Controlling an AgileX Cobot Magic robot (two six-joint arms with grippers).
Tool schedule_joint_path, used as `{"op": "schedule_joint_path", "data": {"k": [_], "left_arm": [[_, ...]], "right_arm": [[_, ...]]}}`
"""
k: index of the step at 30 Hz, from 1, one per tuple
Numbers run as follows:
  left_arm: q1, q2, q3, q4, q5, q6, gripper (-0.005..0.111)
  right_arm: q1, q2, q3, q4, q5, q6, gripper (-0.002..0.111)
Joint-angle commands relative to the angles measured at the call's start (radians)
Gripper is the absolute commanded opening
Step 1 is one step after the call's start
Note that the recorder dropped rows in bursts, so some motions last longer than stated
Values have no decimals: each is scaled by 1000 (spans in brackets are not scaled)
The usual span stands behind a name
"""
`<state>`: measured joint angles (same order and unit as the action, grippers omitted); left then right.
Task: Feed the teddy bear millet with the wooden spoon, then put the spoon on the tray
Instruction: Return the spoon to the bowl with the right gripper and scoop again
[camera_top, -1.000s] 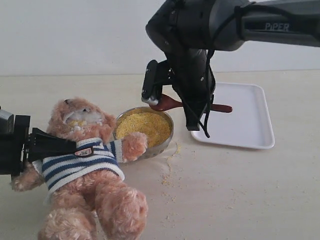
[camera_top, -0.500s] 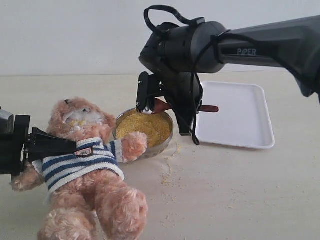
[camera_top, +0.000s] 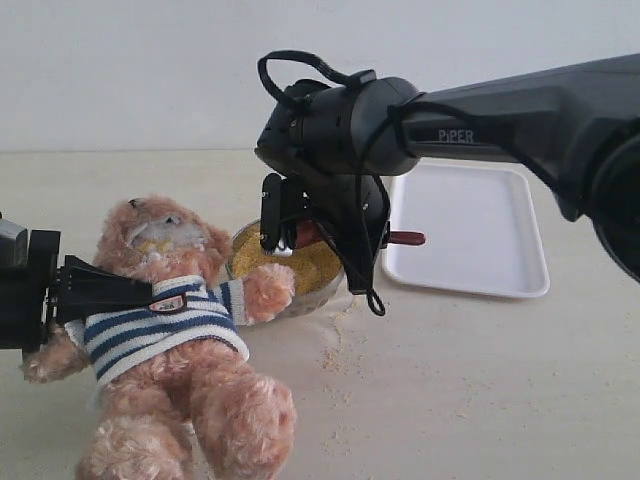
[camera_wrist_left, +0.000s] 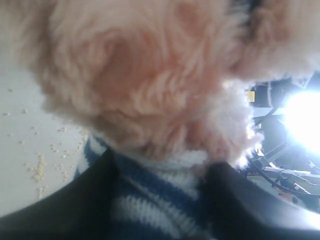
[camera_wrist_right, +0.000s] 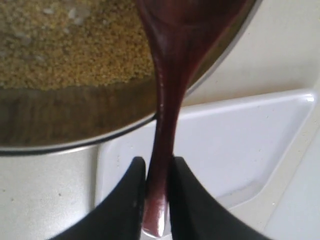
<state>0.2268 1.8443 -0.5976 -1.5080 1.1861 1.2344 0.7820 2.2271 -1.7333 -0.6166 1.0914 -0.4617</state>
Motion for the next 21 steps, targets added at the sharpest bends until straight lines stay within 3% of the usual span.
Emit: {"op": "schedule_joint_path", "data": {"k": [1, 21], "left_arm": [[2, -2, -5, -20, 35, -6, 5], [2, -2, -5, -20, 35, -6, 5]], "right_arm": [[20, 1, -2, 3, 31, -27, 0], [55, -120, -2, 13, 67, 11, 0]]}}
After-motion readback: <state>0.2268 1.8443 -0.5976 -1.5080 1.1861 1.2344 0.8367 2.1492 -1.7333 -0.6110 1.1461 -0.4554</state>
